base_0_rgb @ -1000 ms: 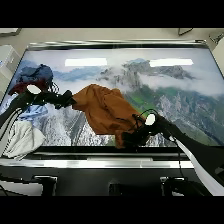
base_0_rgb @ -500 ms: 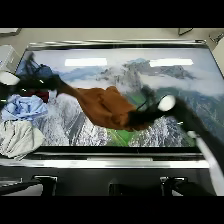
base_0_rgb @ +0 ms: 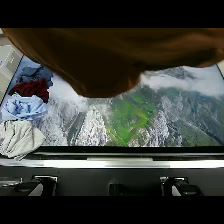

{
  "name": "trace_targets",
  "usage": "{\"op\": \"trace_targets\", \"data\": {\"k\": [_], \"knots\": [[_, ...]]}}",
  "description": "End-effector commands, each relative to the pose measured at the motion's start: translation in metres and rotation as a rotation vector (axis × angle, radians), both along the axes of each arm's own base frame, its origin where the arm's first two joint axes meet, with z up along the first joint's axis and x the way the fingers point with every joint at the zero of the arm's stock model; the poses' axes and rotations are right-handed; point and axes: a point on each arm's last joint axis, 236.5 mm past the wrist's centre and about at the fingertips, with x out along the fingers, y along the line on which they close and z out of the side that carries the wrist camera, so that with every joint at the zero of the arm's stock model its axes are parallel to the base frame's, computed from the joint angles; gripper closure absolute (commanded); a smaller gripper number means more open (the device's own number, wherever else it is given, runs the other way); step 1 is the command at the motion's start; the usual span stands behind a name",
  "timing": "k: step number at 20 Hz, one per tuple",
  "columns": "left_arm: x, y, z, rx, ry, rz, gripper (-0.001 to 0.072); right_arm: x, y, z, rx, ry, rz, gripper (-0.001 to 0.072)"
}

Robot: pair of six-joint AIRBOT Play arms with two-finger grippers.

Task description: Fold the clothes and pants, and hang the long-sleeved shirts on hangers.

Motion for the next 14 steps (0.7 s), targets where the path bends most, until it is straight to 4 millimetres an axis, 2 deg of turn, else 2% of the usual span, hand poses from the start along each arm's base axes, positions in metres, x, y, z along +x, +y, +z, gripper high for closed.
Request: {"op": "trace_targets", "data": {"k": [1, 3, 5, 7, 9, 10, 12, 14], "knots": [[-0.043, 0.012, 0.003, 0.077, 0.005, 0.081, 0.0688, -0.039, -0.024, -0.022, -0.048, 0.141, -0.085, 0.0661], [-0.026, 0.016, -0.029, 0.123, 0.109, 0.101, 0.0687, -0.043, -0.023, -0.083, -0.036, 0.396, -0.081, 0.0661], [0.002, 0.02, -0.058, 0.135, 0.161, 0.112, 0.0687, -0.047, -0.018, -0.15, -0.017, 0.651, -0.06, 0.0661], [0.041, 0.028, -0.093, 0.137, 0.212, 0.133, 0.0687, -0.046, -0.014, -0.217, 0.001, 0.838, -0.041, 0.0661], [0.087, 0.033, -0.136, 0.111, 0.278, 0.15, 0.0687, -0.041, -0.008, -0.286, 0.043, 0.962, -0.034, 0.0661], [0.115, 0.033, -0.164, 0.099, 0.317, 0.154, 0.0687, -0.038, -0.003, -0.317, 0.085, 0.999, -0.043, 0.0661], [0.165, 0.017, -0.227, 0.093, 0.408, 0.135, 0.0686, -0.032, 0.014, -0.376, 0.194, 1.049, -0.049, 0.066], [0.204, -0.017, -0.305, 0.121, 0.547, 0.075, 0.0686, -0.028, 0.031, -0.421, 0.314, 1.086, -0.075, 0.066]]}}
